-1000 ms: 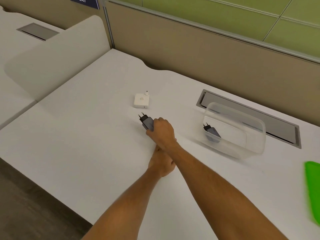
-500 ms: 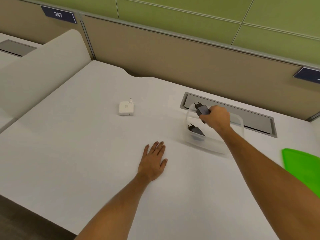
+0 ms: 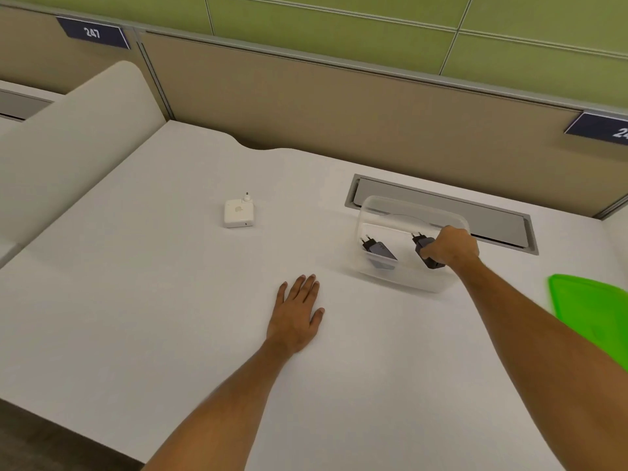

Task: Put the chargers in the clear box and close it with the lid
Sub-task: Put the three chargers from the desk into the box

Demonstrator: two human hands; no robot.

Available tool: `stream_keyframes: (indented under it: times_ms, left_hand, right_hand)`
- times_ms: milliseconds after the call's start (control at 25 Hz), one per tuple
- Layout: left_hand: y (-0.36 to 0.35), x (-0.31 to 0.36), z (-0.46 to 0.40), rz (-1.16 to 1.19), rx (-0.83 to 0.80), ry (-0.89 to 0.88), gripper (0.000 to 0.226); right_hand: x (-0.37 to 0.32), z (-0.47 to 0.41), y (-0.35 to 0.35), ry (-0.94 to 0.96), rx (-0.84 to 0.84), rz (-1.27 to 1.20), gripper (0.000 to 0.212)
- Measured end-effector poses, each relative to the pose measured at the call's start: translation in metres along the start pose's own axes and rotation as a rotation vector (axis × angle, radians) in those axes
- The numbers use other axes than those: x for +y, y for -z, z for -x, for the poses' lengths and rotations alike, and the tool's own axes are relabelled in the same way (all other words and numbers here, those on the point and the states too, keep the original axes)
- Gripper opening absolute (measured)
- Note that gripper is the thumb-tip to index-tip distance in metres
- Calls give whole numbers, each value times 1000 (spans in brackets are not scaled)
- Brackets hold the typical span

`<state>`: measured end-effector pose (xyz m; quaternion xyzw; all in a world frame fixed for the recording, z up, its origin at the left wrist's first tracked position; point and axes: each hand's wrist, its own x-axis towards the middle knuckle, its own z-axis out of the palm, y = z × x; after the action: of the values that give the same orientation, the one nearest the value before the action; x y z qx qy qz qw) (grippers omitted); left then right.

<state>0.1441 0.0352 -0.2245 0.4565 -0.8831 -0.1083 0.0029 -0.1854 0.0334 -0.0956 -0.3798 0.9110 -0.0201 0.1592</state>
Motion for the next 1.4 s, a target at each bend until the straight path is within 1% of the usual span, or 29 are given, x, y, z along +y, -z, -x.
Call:
stream_keyframes:
  times_ms: [120, 280, 400, 480, 600, 800, 880, 1000, 1120, 1200, 1280, 1400]
  left_hand:
    - [1, 0, 0, 0, 0, 3, 63]
    - [1, 0, 0, -5, 1, 1, 63]
    - [1, -1, 0, 3, 7, -3, 63]
    - [0, -1, 0, 7, 6, -1, 64]
    - [0, -1, 0, 6, 2, -2, 64]
    - [1, -2, 0, 4, -21, -2, 64]
    - [1, -2, 0, 4, -28, -8, 63]
    - [2, -4, -2, 3, -41, -24, 63]
    - [4, -11, -7, 0, -39, -35, 64]
    - [11, -18, -18, 18, -25, 7, 64]
    - [21, -27, -31, 28, -8, 47, 65]
    - [29, -40, -48, 10, -3, 54, 66]
  right_hand:
    - [1, -1, -3, -11, -81, -6, 32]
    - [1, -3, -8, -7, -125, 21, 34]
    - [3, -4, -14, -6, -126, 46, 31]
    - [6, -5, -22, -3, -94, 45, 27]
    - [6, -6, -26, -2, -73, 39, 31]
    - [2, -8, -14, -3, -130, 35, 38]
    - [-1, -9, -8, -5, -88, 38, 38]
    - [-7, -10, 0, 10, 53, 37, 25]
    - [-15, -11, 6, 47, 139, 46, 12]
    - [-21, -11, 9, 87, 162, 71, 6]
    - [-30, -10, 10, 125, 174, 120, 6]
    - [-49, -5, 9, 173, 200, 118, 4]
